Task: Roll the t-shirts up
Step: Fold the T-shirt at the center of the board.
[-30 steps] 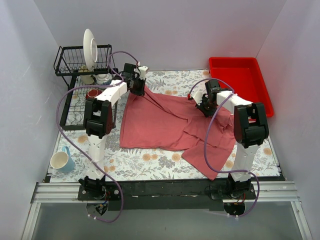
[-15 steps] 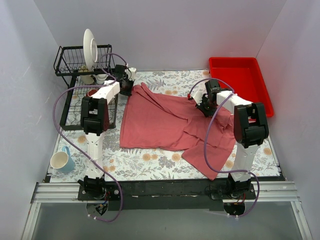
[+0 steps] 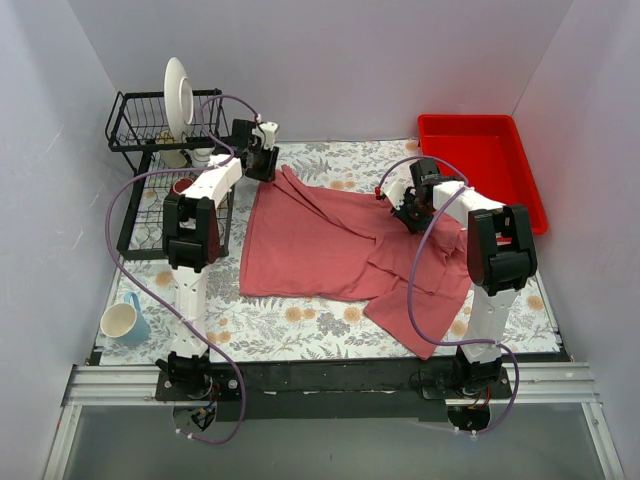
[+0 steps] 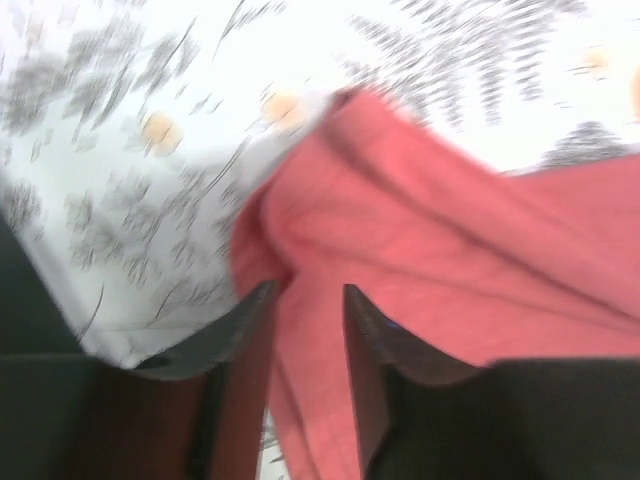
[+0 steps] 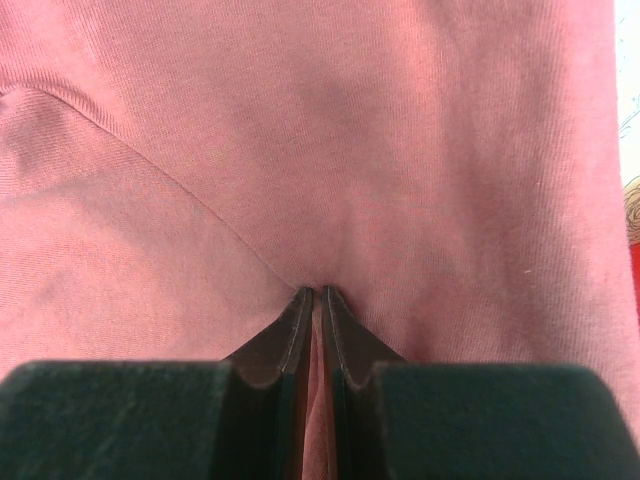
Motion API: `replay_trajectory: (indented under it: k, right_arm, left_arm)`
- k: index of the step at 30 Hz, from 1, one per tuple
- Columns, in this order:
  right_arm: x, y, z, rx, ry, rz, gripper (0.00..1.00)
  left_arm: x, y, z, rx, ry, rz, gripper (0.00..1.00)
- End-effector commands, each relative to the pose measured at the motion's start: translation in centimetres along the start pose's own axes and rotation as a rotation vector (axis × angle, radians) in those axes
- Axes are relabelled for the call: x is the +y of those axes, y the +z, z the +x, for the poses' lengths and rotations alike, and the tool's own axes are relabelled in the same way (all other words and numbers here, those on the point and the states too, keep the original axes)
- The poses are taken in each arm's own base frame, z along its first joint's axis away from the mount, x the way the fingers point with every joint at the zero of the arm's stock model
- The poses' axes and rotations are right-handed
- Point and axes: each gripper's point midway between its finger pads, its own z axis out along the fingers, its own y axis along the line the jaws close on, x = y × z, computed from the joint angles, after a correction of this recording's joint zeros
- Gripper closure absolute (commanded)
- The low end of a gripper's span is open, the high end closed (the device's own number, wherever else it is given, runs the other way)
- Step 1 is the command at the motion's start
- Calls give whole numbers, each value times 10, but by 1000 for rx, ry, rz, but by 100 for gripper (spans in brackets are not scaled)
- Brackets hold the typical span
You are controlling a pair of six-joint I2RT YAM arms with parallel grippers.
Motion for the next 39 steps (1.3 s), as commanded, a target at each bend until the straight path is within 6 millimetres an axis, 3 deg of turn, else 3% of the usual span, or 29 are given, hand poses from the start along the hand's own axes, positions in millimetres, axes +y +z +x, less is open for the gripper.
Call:
replay_trajectory:
  k: [1,6,12,22,32,36,39]
  right_arm:
    - [-3,13,4,13,15,-8,85]
    - [-3,12,4,11,13,-6,85]
    - [0,11,7,19,14,-11,85]
    - [-1,12,6,17,14,-9,85]
    - [2,14,10,26,19,-19,85]
    - [0,15,8,24,19,-16,85]
    - [1,17,9,27,20,-20,85]
  left_arm:
    - [-40,-38,-69,-163,11,90,61]
    - [-35,-15,-67,-160,-51,62,55]
    - [-18,-2,-78,-194,-83,-29,46]
    - [-29,35,-69,-190,-115,43,51]
    - [-23,42,-76,-220,-108,16,66]
    - [-21,31,-86,-241,-109,0,81]
    - [-24,12,-98,-262,-103,3,90]
